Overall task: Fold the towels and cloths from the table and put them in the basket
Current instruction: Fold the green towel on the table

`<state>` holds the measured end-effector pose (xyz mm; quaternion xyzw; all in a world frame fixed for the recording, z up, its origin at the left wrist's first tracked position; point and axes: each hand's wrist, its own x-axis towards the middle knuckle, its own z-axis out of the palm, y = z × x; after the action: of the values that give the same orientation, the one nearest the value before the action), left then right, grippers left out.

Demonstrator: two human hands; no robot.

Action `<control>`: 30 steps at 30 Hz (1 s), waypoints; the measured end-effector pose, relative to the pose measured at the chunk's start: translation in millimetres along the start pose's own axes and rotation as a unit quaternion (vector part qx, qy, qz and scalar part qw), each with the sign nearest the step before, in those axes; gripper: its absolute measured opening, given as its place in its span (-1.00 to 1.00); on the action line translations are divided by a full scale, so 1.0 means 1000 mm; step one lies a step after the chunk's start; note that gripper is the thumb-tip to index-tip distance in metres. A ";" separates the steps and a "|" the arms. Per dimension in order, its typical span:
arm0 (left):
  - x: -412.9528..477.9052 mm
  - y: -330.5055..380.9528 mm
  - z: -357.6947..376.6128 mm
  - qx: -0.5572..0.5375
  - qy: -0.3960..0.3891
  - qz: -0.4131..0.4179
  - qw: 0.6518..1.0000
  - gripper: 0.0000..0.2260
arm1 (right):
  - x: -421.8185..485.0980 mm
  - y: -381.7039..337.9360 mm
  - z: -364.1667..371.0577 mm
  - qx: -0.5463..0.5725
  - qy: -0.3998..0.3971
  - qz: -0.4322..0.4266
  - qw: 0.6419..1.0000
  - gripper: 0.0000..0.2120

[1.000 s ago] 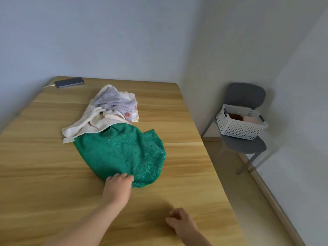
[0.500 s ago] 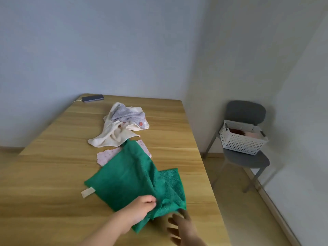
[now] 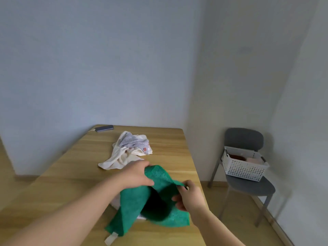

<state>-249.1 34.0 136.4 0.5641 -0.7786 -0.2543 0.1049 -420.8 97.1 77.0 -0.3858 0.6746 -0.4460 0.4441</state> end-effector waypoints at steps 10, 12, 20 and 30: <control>0.006 0.042 -0.110 -0.198 0.314 0.101 0.923 -0.84 | 0.010 -0.101 0.003 -0.029 0.047 -0.170 0.984 -0.72; 0.005 0.044 -0.123 -0.264 0.310 0.124 0.905 -0.91 | 0.011 -0.110 0.003 -0.044 0.022 -0.165 0.985 -0.80; -0.016 0.044 -0.148 -0.457 0.311 0.130 0.823 -0.92 | -0.006 -0.145 0.002 0.159 0.092 -0.211 0.960 -0.79; -0.029 0.003 -0.118 -0.426 0.284 0.034 0.858 -0.94 | -0.017 -0.133 -0.014 0.203 0.148 -0.240 0.938 -0.77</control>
<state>-188.7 29.2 242.3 0.4853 -0.5493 -0.3859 0.5603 -412.6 76.1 209.7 -0.3677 0.5154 -0.7187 0.2874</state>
